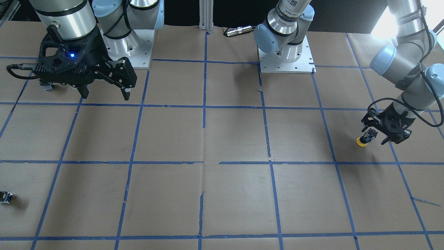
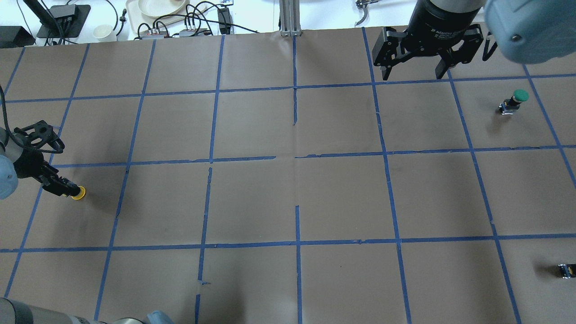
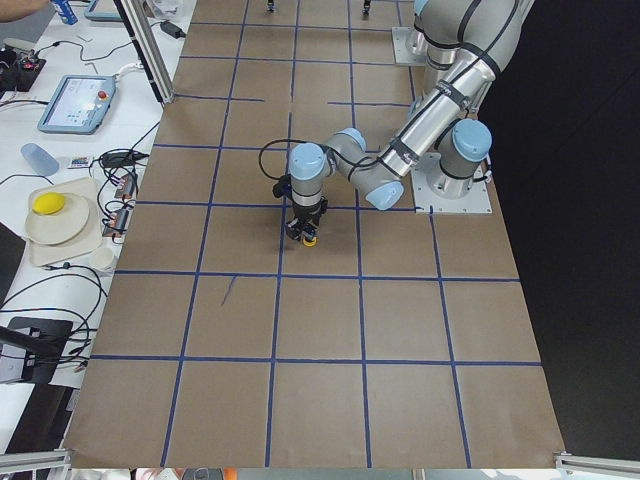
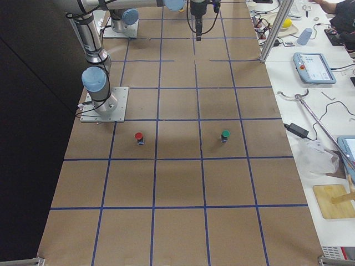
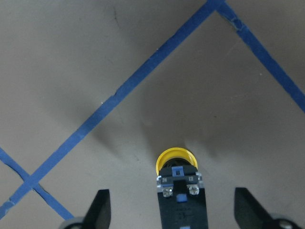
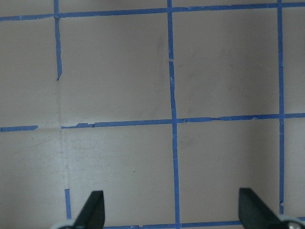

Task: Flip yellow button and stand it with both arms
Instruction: 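Lower the left gripper over the yellow button and close on its base, then lift the yellow button with the left gripper while the right gripper approaches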

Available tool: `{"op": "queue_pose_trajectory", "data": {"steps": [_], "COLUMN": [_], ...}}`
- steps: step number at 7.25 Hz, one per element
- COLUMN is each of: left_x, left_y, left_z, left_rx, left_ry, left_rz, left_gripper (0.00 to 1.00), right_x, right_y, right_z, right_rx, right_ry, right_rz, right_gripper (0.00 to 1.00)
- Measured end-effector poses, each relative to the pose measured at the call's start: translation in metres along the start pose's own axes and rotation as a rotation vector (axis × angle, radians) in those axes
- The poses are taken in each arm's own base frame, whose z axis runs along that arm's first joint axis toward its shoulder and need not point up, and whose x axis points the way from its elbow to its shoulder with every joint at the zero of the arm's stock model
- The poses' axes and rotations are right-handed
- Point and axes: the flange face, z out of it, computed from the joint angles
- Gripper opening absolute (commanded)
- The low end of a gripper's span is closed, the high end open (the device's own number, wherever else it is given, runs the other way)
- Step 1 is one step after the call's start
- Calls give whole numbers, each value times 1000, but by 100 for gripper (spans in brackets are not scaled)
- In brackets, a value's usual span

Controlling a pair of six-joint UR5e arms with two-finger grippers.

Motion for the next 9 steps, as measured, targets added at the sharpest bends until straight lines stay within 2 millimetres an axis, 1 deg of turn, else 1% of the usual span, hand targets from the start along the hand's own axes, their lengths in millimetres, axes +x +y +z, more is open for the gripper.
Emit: {"op": "queue_pose_trajectory", "data": {"steps": [1,2,4,5,7,9], "left_x": [1,2,5,9,26,54], "left_y": [0,0,-2,-8,-25,-55], "left_z": [0,0,-7,-14,-28,-39], "left_rx": [0,-1,2,21,112,216], "left_ry": [1,2,0,11,84,216], "left_rz": [1,1,1,-10,-87,-207], "left_gripper": [18,16,16,16,16,16], "right_x": [0,0,0,1,1,2], "right_y": [0,0,-1,-1,-1,-1], "right_z": [0,0,1,1,1,1], "right_rx": [0,0,-1,-1,-2,-3], "right_ry": [0,0,-1,-1,0,1], "right_rz": [0,1,1,2,4,4], "right_gripper": [100,100,100,100,100,100]}}
